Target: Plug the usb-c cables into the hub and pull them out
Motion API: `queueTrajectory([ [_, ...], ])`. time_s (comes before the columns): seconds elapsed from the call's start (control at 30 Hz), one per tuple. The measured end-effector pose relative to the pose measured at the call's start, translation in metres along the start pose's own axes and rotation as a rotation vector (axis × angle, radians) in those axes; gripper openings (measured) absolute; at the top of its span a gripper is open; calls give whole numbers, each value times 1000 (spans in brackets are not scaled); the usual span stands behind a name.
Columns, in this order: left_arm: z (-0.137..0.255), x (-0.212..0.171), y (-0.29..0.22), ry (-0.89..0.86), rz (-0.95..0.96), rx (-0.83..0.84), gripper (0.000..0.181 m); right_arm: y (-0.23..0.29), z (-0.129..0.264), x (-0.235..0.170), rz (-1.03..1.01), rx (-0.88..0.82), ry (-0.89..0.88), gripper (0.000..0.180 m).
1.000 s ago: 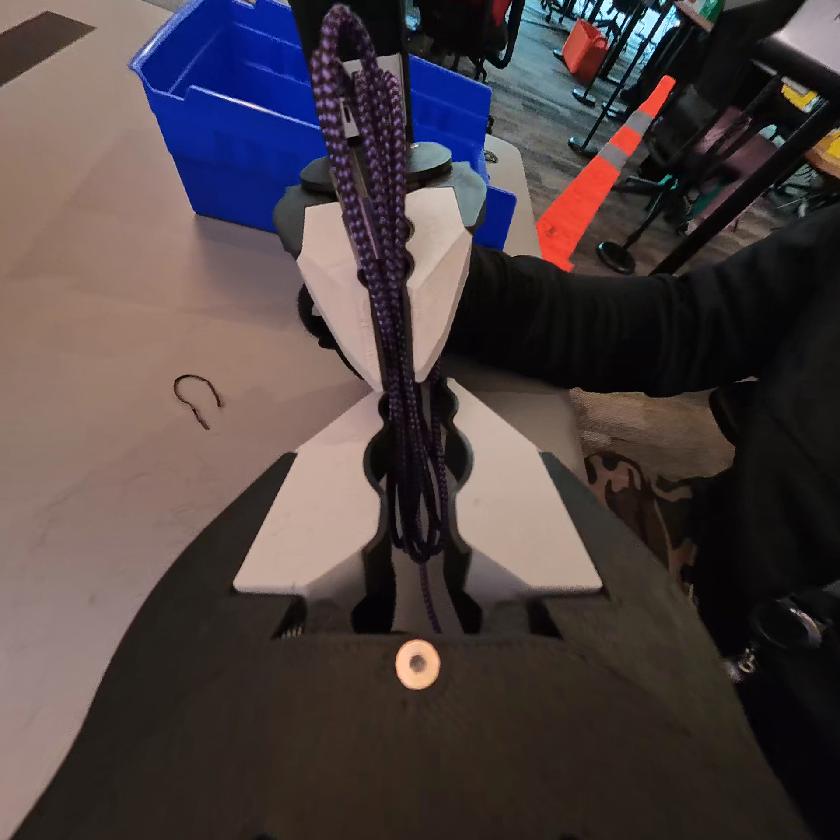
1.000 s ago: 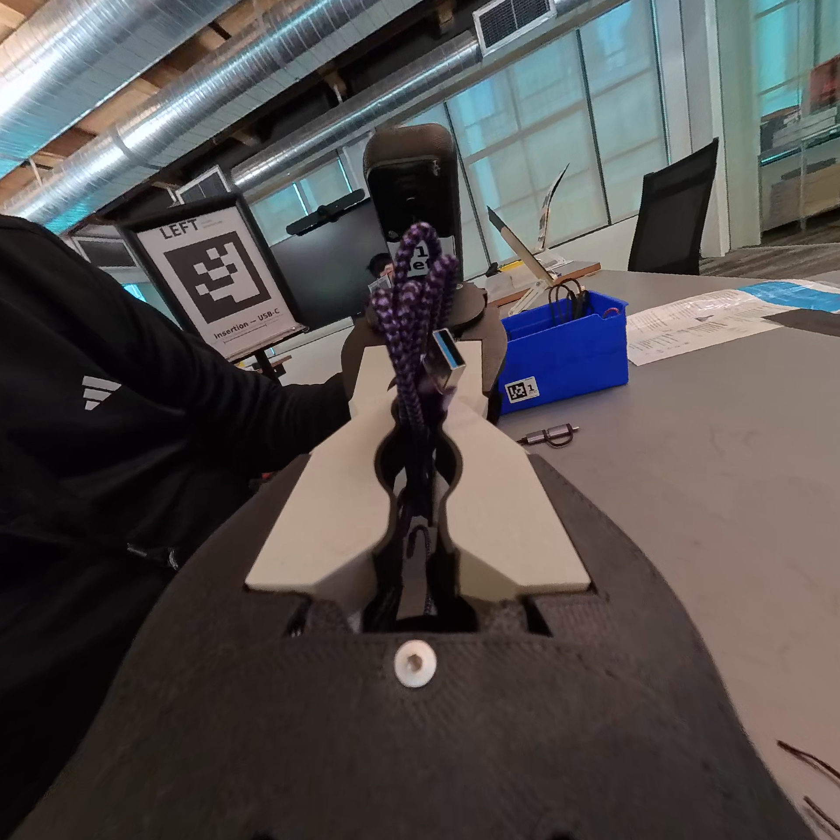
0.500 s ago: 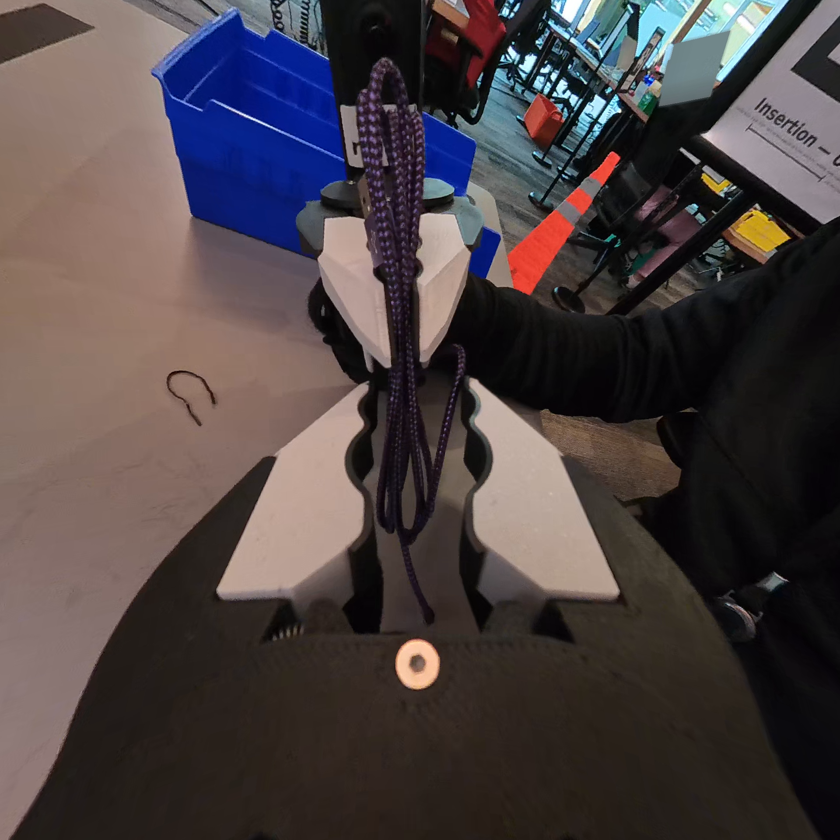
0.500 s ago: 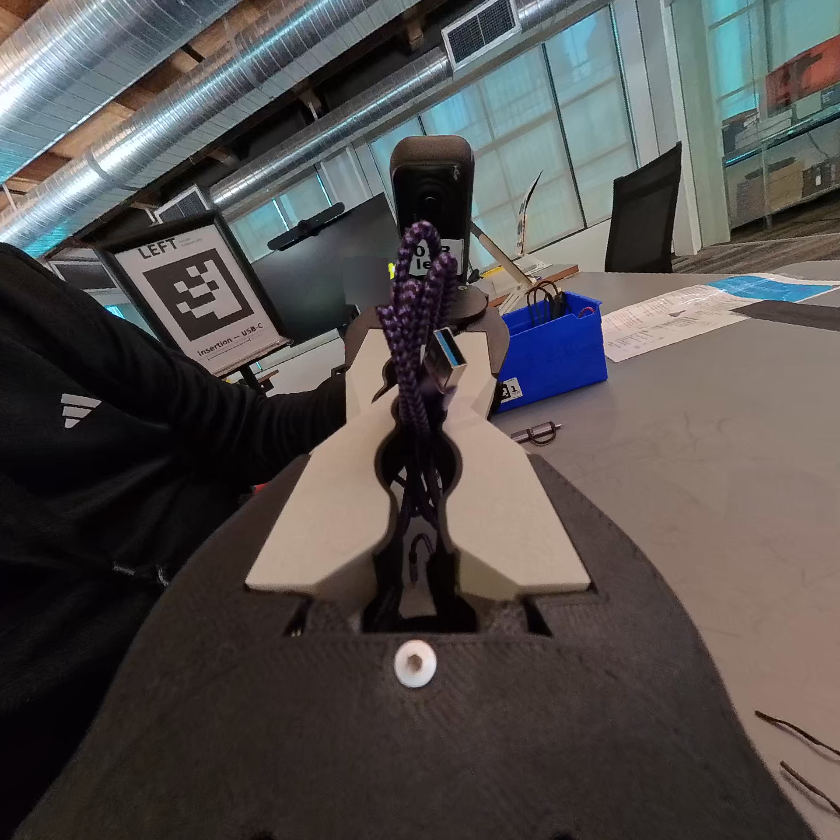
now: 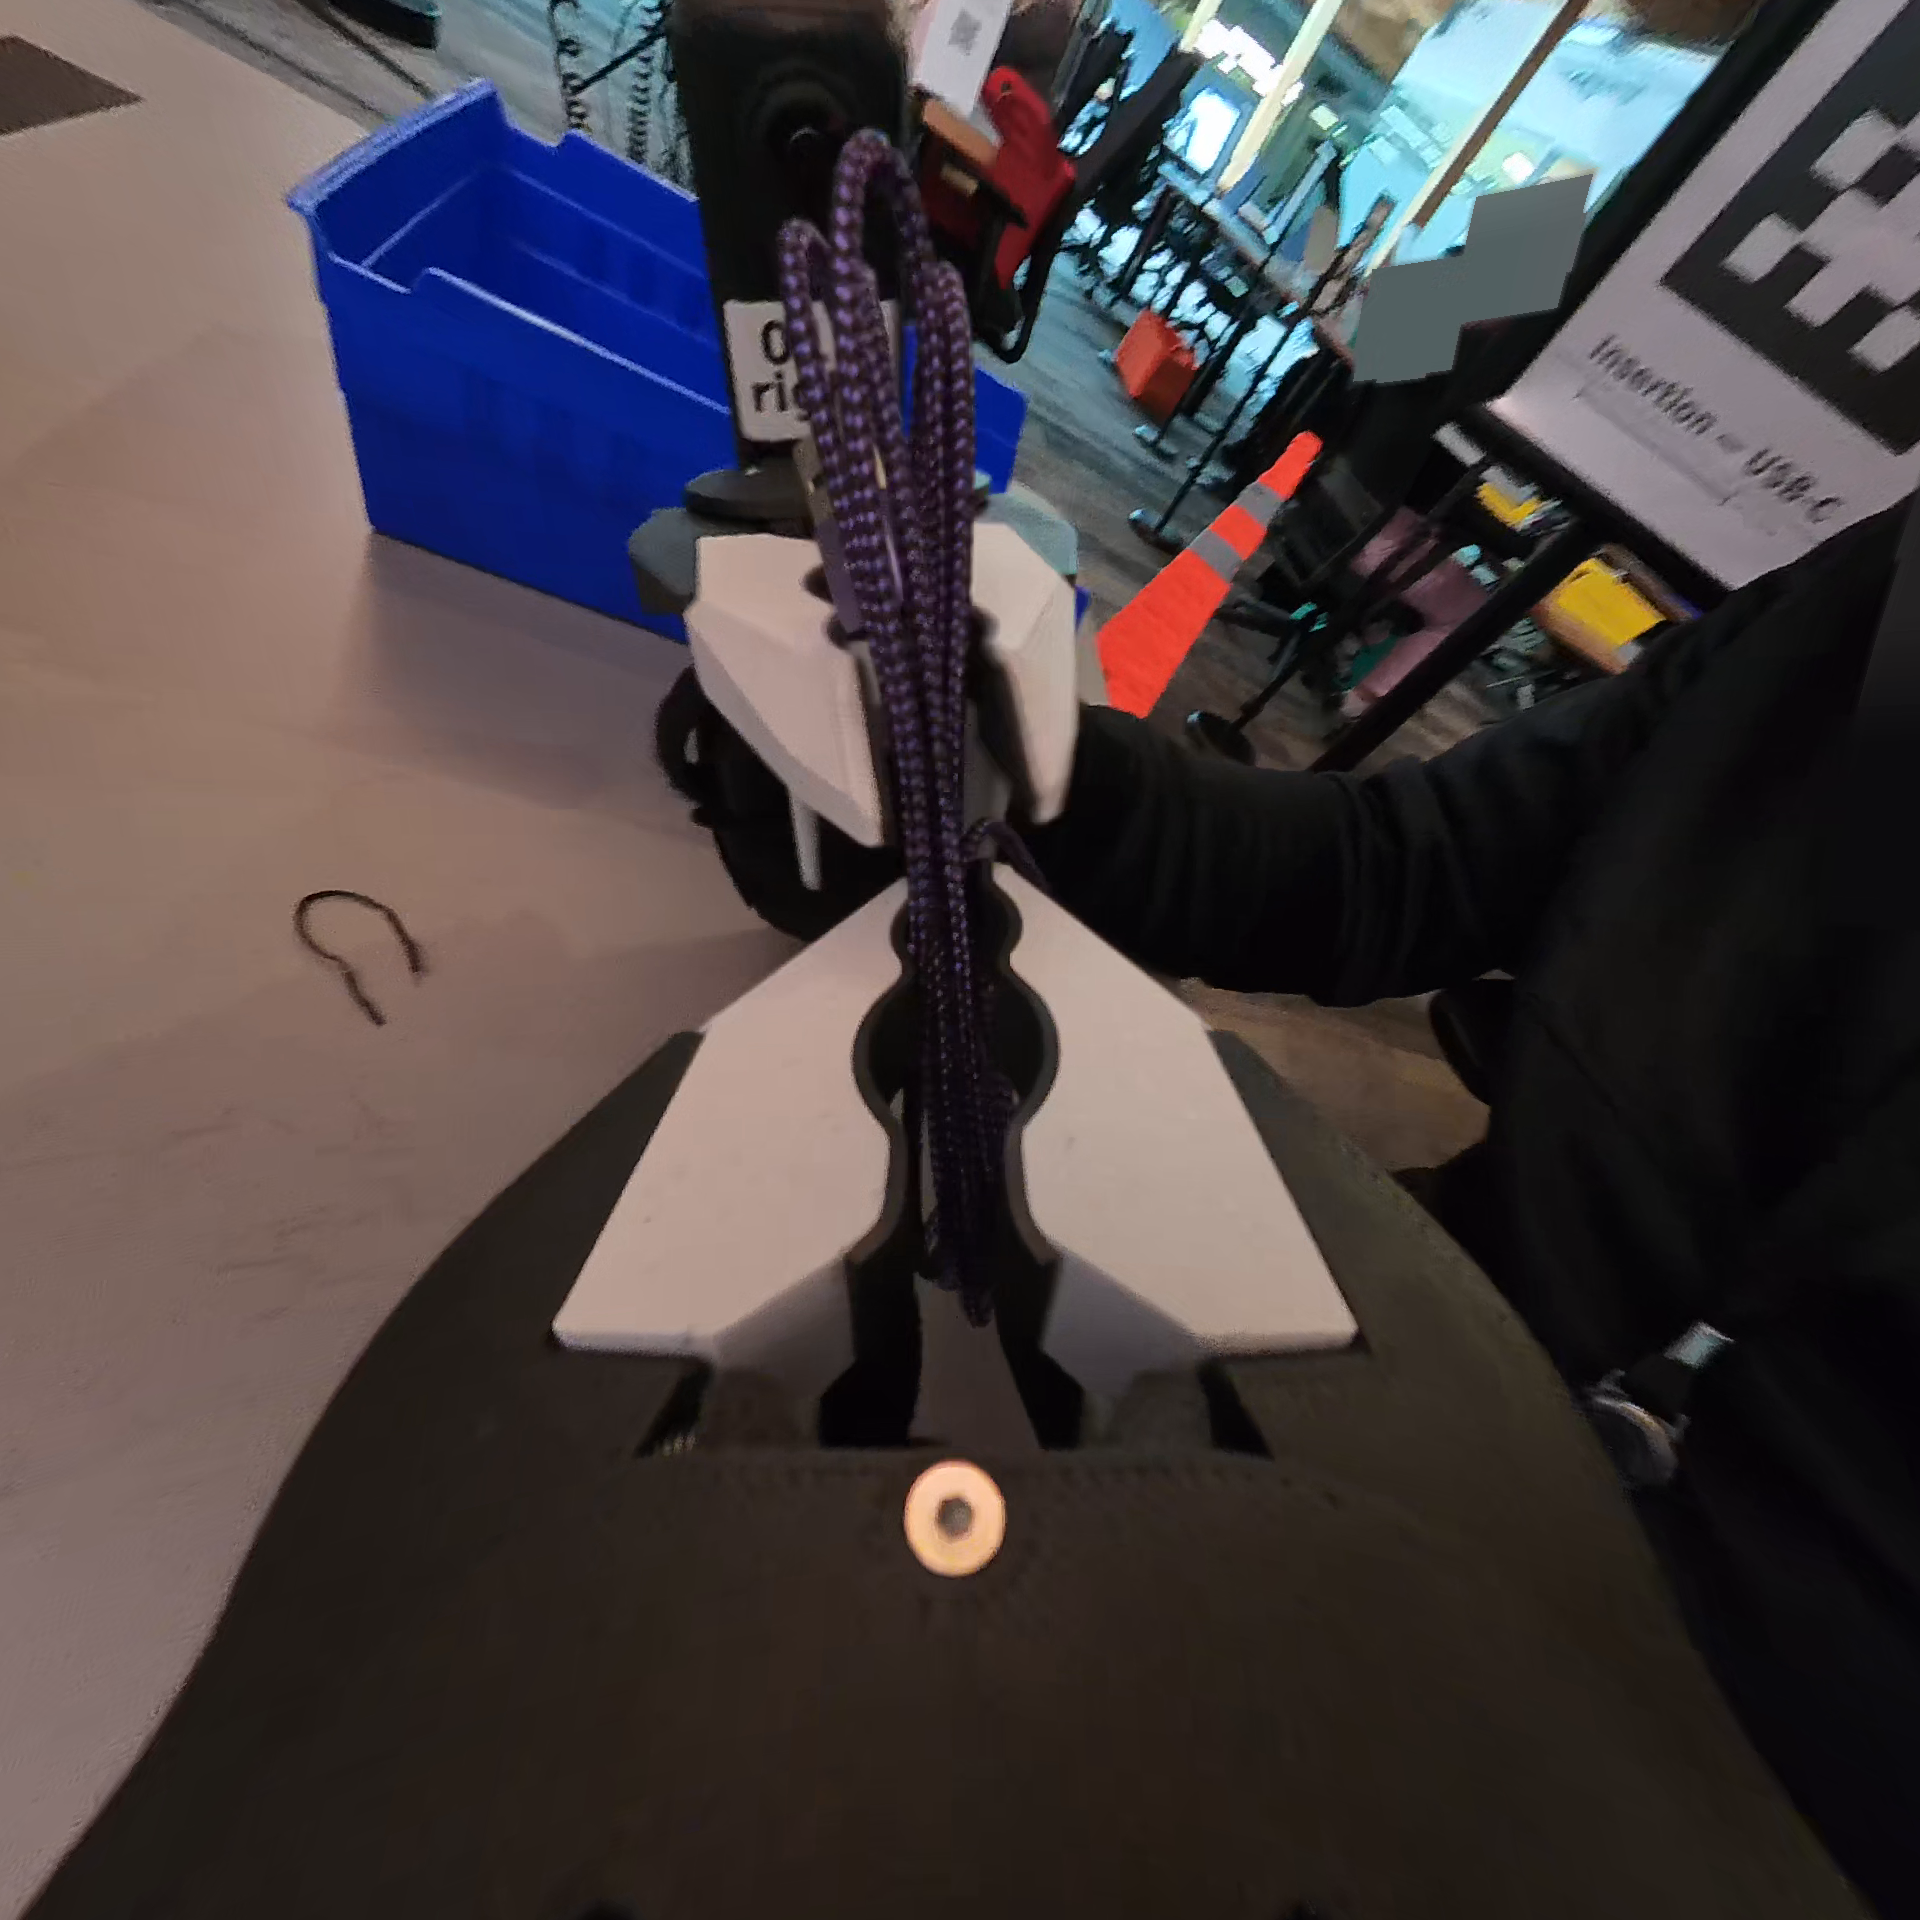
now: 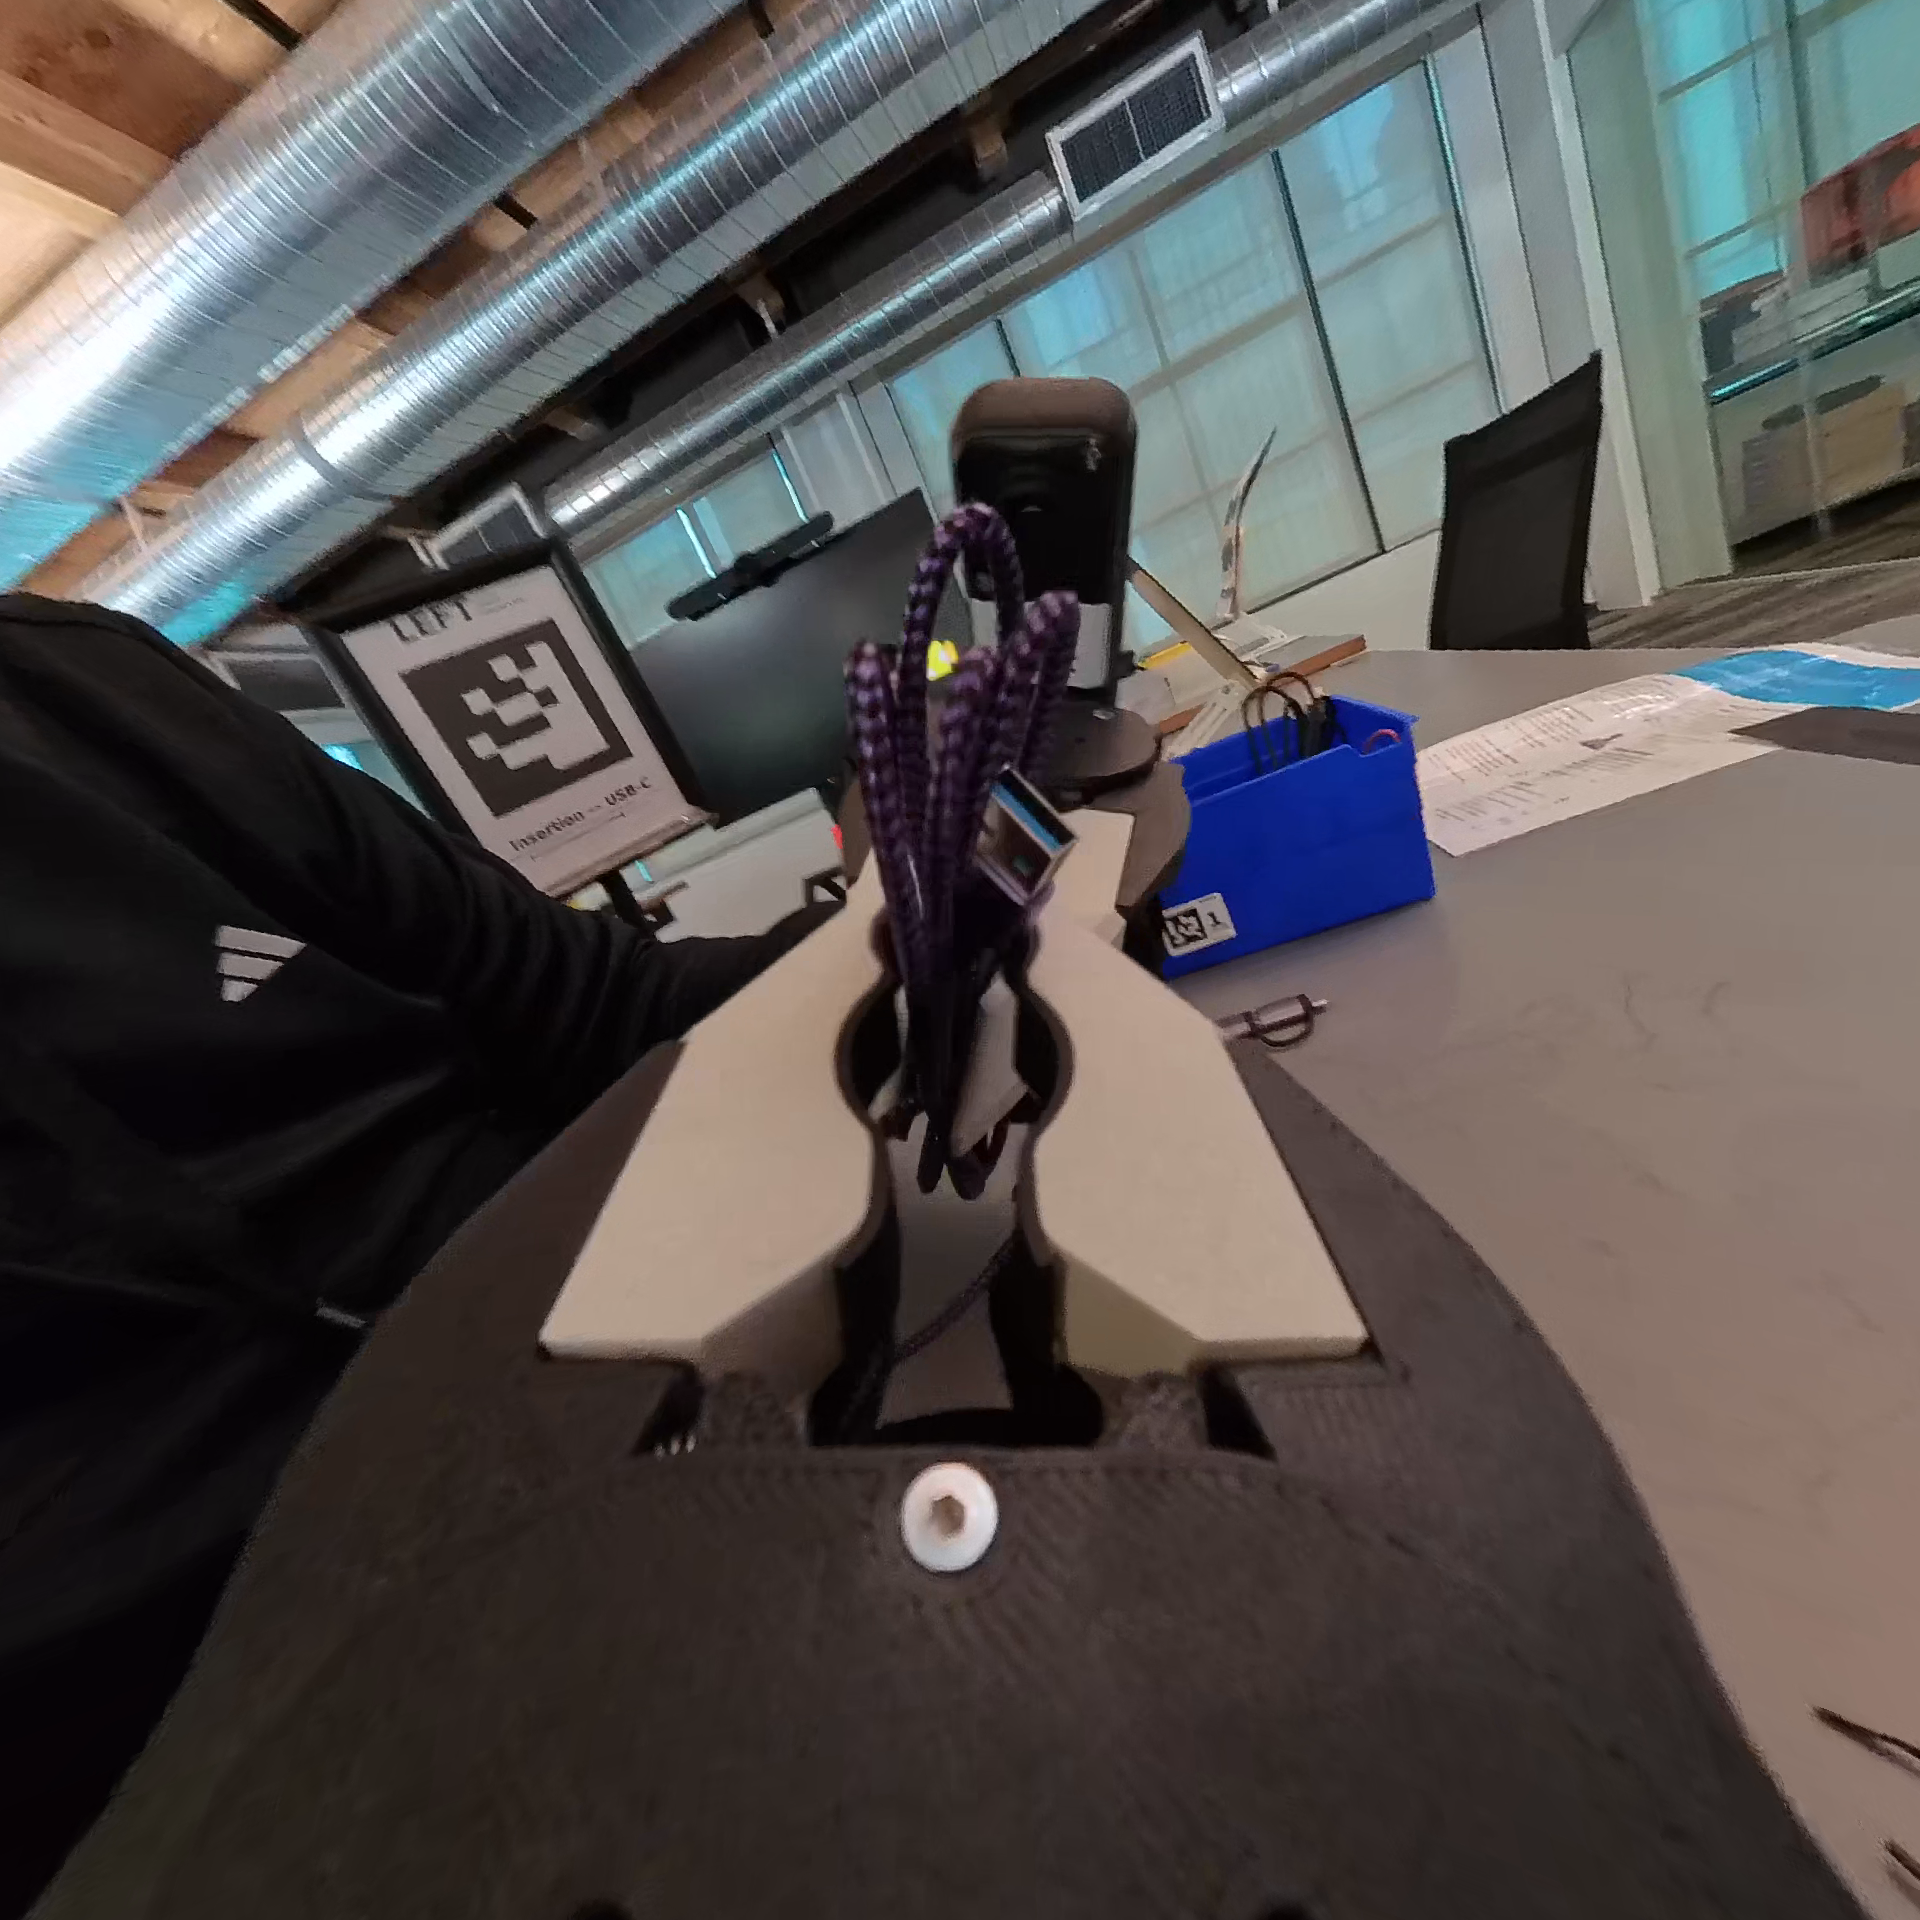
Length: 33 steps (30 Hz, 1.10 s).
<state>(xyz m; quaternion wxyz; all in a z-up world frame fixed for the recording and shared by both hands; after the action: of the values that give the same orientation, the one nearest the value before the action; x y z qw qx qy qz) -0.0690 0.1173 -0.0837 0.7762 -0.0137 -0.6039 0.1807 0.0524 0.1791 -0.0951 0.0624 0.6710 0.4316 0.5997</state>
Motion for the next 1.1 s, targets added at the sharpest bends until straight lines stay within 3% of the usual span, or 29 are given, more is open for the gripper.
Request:
queueTrajectory([
  [0.1,8,3,-1,-88,36,-125,4,3,1,3,-24,86,-38,49],
  [0.17,10,4,-6,-126,44,-267,4,6,0,2,-19,130,-32,56],
  [0.3,5,1,-18,-135,49,-517,4,24,-17,-14,58,263,107,53],
  [0.37,0,0,-24,-124,45,-611,4,31,-23,-21,105,305,153,42],
  [0.6,-11,-4,-31,-158,65,-792,5,44,-26,-27,189,364,195,26],
  [0.7,-13,-4,-29,-156,81,-778,8,43,-24,-25,205,325,195,13],
  [0.83,-11,-1,-25,-162,86,-729,13,41,-22,-21,207,297,168,9],
  [0.93,-7,0,-16,-117,82,-542,38,35,-17,-16,197,236,137,7],
  [1.1,10,7,-12,-80,16,-262,54,26,-12,-9,183,150,78,6],
])
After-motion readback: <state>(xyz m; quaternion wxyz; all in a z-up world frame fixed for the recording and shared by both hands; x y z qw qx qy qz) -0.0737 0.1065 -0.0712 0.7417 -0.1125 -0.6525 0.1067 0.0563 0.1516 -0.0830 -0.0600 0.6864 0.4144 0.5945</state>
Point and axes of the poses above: each gripper's, where its closed fingertips meet, z back along the fingers, x out of its top, y = z × x across the jaws, the point moved 9 cm from there along z, back along the fingers, and after that the axes turned 14 degrees about -z, right-handed, at the moved point
